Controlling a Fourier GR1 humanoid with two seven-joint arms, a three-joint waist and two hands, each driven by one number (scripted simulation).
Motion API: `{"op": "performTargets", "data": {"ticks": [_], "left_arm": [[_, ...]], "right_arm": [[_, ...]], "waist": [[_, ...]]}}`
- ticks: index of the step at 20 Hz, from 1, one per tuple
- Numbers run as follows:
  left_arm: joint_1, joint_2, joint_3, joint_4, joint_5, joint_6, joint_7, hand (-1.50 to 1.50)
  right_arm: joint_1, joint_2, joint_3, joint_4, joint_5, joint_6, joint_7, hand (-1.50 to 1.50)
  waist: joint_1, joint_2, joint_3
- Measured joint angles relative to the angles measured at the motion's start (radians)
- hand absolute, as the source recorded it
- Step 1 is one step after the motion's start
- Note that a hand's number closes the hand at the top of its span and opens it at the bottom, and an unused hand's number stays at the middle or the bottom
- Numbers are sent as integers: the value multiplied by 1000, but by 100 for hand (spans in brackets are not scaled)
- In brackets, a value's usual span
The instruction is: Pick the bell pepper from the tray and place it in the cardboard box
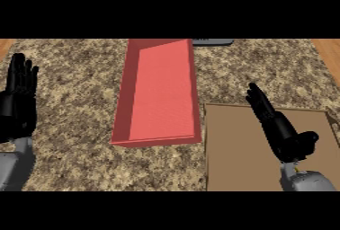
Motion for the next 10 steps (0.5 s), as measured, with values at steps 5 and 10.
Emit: {"op": "performTargets", "data": {"ticks": [5,10], "left_arm": [[64,68,-10,92,-73,-1,47,0],[135,127,-32,154,-128,-7,101,0]], "right_arm": [[122,-87,-70,-83,-14,32,-51,-150],[204,-342,-102,-96,240,49,-142,-150]], "waist": [[-11,-29,22],[-28,-38,20]]}}
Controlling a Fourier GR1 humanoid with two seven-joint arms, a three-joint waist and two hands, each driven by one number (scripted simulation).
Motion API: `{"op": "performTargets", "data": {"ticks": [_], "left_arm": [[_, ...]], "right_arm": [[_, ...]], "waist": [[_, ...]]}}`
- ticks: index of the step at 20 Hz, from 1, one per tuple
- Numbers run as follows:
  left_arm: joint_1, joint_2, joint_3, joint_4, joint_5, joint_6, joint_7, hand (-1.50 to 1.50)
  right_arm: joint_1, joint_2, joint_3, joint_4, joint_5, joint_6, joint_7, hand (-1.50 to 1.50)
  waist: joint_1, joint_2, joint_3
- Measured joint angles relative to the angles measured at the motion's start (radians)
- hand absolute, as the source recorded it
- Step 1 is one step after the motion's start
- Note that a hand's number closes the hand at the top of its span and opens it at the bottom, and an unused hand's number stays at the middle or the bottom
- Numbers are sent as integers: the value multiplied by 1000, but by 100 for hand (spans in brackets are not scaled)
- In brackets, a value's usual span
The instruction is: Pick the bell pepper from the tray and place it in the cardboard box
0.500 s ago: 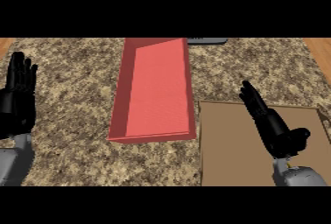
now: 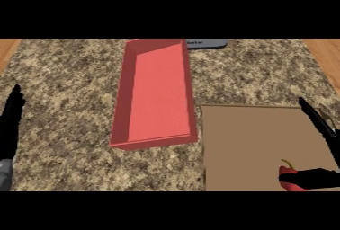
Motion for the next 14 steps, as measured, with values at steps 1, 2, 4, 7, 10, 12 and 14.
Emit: {"op": "performTargets", "data": {"ticks": [1,2,4,7,10,12,14], "left_arm": [[13,5,-6,5,-7,-1,11,0],[23,8,-12,5,-13,-3,23,0],[38,18,-17,12,-25,-6,36,0],[37,21,-31,6,-45,-7,63,0],[24,17,-39,8,-61,-16,77,0],[18,12,-40,13,-68,-20,79,0],[12,15,-41,5,-70,-28,89,0]], "right_arm": [[51,-18,-16,7,19,-10,-55,-150],[99,-13,-38,21,9,-19,-120,-150],[182,1,-77,48,-34,-14,-268,-150],[272,-6,-142,96,-96,41,-480,-150],[318,-50,-215,163,-93,76,-649,-150],[333,-84,-248,177,-51,61,-681,-150],[339,-135,-269,176,7,39,-664,-150]], "waist": [[-3,-2,3],[-3,-3,6],[-5,-4,10],[7,-4,12],[21,-2,12],[28,-1,11],[35,0,11]]}}
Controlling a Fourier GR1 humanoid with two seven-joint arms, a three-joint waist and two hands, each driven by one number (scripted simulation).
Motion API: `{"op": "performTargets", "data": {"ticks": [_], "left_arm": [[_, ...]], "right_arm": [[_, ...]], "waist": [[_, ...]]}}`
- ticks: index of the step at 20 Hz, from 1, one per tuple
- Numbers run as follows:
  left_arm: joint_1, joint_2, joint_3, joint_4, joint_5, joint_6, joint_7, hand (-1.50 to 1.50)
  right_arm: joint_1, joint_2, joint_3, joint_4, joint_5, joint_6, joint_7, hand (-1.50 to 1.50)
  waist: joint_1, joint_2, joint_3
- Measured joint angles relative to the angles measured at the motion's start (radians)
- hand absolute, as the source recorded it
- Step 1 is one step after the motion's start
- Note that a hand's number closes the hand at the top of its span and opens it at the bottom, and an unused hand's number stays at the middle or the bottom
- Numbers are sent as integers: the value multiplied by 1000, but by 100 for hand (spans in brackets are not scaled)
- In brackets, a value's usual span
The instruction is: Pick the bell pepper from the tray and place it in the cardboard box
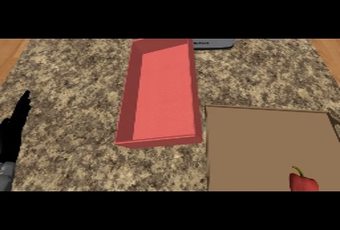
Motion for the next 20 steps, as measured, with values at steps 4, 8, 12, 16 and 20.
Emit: {"op": "performTargets", "data": {"ticks": [4,8,12,16,20], "left_arm": [[-3,1,0,3,-7,-14,2,0],[-5,-1,4,-5,-16,-16,10,0],[-6,-13,0,-26,-24,-16,32,0],[-7,-22,10,-17,-37,-26,26,0],[-16,-47,11,-13,-65,-23,30,0]], "right_arm": [[36,-90,1,-60,113,-2,91,-150],[47,-162,26,-148,208,41,244,-150],[40,-189,95,-212,320,84,393,-150],[-7,-178,158,-286,376,175,548,-150],[-90,-146,211,-297,435,253,662,-150]], "waist": [[7,1,-2],[14,2,-2],[21,2,-2],[21,3,-1],[23,3,-1]]}}
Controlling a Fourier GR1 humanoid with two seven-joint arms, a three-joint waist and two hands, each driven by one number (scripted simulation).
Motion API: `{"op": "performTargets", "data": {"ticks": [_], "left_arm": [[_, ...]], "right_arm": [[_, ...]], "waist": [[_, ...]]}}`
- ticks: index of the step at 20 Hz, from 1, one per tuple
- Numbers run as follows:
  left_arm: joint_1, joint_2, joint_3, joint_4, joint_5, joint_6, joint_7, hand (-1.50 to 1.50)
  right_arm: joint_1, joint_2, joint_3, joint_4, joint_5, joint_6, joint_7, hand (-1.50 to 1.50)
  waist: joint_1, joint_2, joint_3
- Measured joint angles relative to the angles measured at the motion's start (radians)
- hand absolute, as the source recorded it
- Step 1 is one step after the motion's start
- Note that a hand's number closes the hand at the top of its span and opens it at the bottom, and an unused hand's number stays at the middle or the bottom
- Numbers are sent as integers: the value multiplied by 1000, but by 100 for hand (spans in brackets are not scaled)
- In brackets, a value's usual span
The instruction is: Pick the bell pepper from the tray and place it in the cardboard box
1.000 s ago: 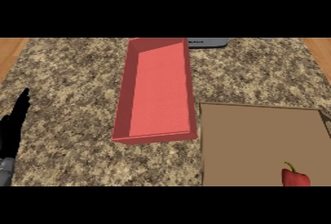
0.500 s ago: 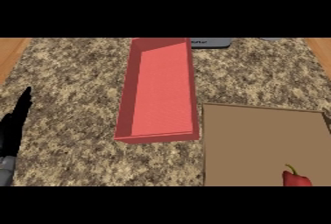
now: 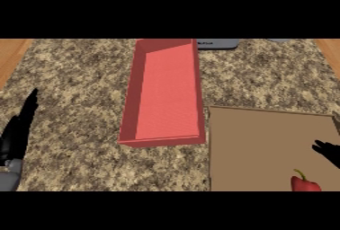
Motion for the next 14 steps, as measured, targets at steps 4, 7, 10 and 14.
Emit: {"op": "performTargets", "data": {"ticks": [4,7,10,14], "left_arm": [[10,-1,29,-19,-14,-22,16,0],[-8,-19,56,28,-29,-38,-9,0],[1,-36,65,6,-49,-45,2,0],[10,-45,88,-22,-71,-57,18,0]], "right_arm": [[-62,51,27,2,59,59,58,-150],[-64,87,21,0,96,82,55,-150],[-65,130,31,6,145,93,54,-150],[-80,157,5,19,162,123,12,-150]], "waist": [[-1,-1,0],[-5,-1,0],[-6,-2,0],[-6,-2,0]]}}
